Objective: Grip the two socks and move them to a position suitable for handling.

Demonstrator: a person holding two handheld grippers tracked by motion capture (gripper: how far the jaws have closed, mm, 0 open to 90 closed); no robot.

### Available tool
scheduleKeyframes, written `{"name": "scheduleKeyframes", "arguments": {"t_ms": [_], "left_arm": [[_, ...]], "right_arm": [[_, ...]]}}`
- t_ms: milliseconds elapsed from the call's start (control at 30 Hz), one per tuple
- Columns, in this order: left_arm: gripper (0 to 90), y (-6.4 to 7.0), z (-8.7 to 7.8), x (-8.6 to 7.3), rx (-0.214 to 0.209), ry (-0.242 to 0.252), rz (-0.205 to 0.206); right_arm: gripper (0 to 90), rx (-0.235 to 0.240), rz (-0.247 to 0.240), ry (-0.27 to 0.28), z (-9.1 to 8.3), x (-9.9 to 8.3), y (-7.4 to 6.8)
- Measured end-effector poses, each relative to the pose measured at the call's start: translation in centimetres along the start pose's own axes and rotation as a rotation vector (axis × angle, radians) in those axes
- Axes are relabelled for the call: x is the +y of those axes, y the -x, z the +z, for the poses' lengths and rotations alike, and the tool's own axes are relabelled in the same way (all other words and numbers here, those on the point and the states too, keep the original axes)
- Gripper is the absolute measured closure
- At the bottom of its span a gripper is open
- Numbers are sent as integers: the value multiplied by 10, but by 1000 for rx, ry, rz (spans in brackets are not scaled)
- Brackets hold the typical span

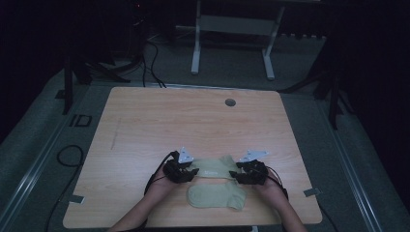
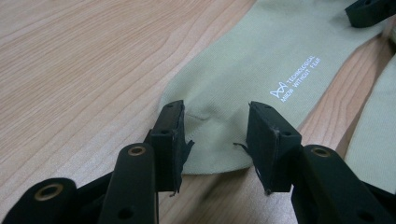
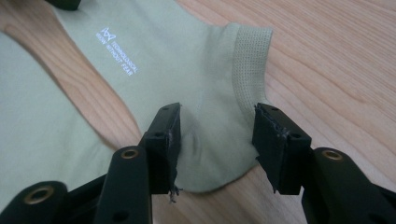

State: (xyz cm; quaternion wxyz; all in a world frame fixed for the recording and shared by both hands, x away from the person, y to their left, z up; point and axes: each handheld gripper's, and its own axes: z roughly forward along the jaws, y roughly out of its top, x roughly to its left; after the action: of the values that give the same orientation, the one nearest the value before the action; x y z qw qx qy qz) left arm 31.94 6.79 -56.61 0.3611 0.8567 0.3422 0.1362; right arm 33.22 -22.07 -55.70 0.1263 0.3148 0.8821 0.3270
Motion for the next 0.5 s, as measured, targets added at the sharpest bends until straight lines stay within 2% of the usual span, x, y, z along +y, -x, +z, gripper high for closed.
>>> {"name": "scheduleKeyframes", "arguments": {"t_ms": [167, 367, 500], "left_arm": [[561, -1, 1, 1, -10, 1, -9], [499, 1, 1, 2, -28, 6, -20], [479, 2, -7, 4, -37, 41, -20]], "right_arm": [[508, 15, -4, -2, -2, -2, 3], [479, 27, -13, -16, 1, 4, 2], [459, 41, -1, -23, 0, 6, 4]]}}
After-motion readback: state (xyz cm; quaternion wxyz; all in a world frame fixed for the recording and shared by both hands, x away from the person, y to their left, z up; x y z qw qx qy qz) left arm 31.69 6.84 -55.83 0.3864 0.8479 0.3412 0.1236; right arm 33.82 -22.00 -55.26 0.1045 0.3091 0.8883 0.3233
